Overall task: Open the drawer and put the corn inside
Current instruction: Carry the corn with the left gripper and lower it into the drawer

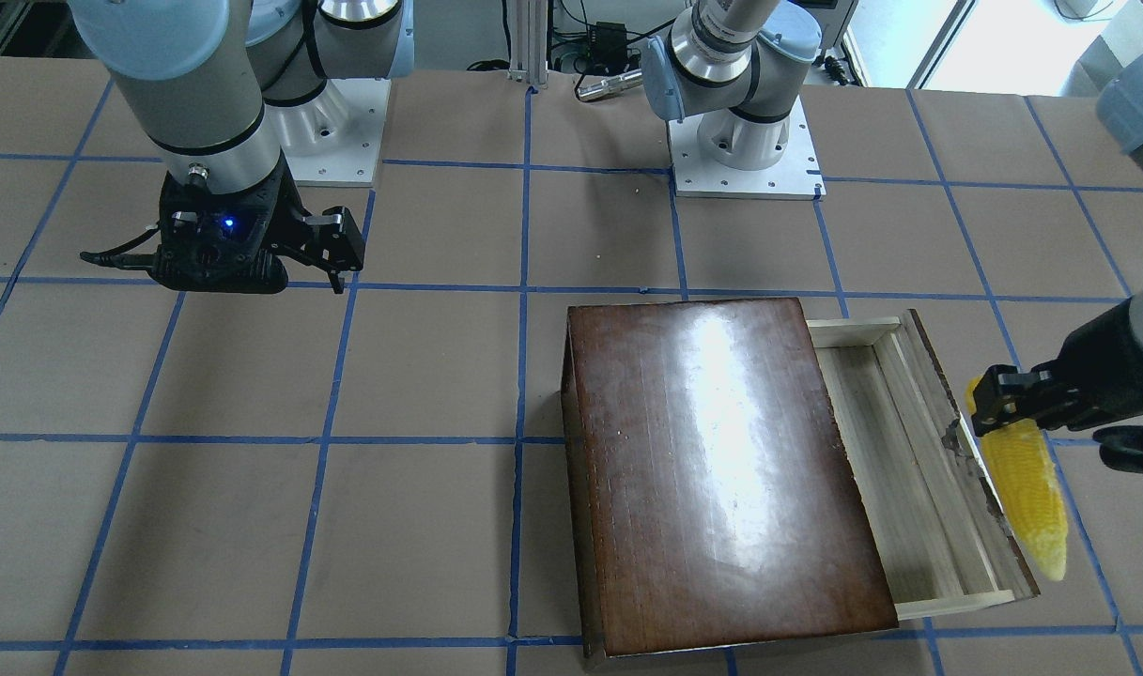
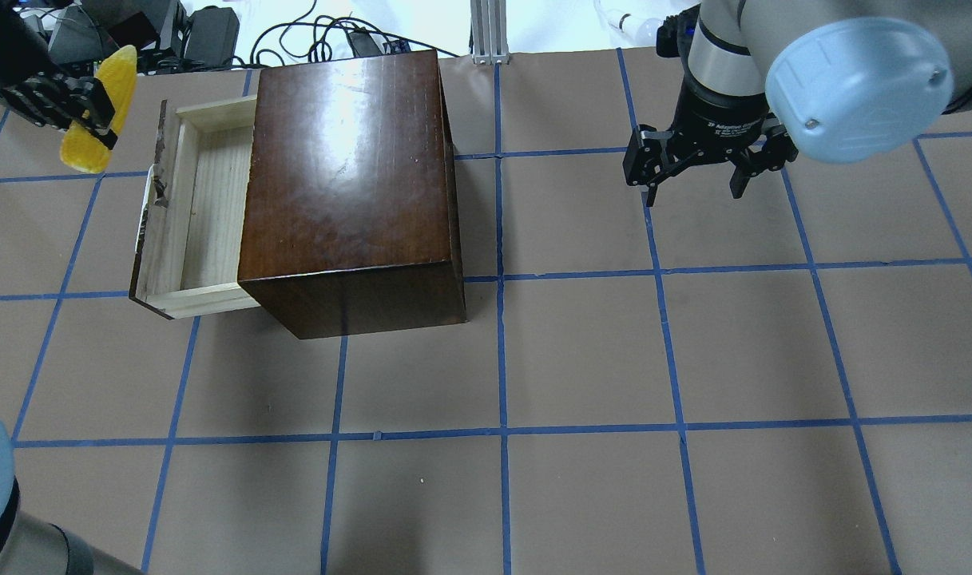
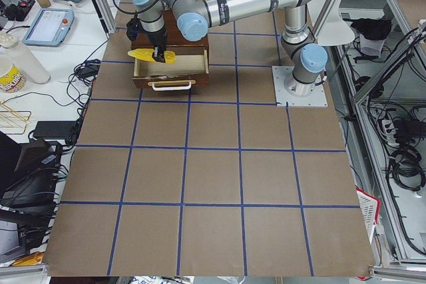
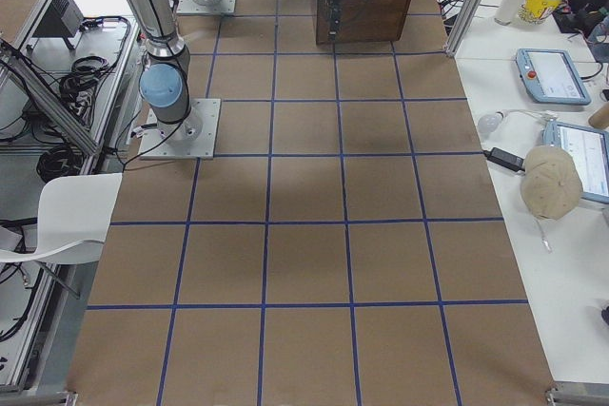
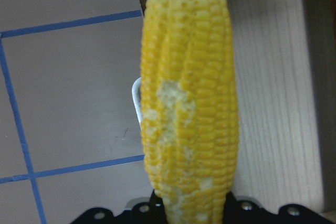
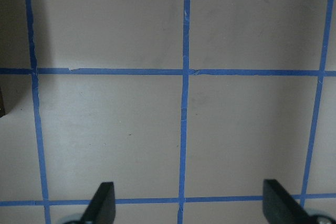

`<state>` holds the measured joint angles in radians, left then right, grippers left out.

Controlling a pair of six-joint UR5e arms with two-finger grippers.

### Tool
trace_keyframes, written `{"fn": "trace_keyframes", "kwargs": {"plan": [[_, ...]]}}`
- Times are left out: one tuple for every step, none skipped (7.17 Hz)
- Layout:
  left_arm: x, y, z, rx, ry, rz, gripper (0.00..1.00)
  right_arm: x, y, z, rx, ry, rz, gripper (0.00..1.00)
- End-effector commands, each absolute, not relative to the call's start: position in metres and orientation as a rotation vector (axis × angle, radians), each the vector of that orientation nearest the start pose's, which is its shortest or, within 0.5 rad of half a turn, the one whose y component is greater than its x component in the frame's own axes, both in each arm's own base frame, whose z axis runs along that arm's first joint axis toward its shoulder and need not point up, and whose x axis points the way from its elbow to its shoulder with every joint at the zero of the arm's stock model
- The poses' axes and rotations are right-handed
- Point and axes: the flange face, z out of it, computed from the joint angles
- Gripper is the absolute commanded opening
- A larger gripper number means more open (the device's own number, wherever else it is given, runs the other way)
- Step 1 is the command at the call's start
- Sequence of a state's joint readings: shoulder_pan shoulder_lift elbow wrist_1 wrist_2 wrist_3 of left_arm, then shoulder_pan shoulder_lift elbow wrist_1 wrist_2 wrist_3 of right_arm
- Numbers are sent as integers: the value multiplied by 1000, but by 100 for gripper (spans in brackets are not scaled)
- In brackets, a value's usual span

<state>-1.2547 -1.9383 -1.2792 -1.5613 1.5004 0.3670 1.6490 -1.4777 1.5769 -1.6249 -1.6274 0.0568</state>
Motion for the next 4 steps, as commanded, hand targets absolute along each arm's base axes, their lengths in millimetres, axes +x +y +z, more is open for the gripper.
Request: {"fn": "trace_keyframes", "kwargs": {"plan": [[35,-646,389,-42,3258,161,0,168,-513,443,-36,3200,67,100],[33,-641,372,-96,3262,185,0,168,-514,443,-36,3200,65,100],[32,-640,361,-96,3262,190,0,168,-513,443,-37,3202,67,100],[32,-638,356,-103,3266,206,0,168,-513,443,-37,3202,67,100]]}}
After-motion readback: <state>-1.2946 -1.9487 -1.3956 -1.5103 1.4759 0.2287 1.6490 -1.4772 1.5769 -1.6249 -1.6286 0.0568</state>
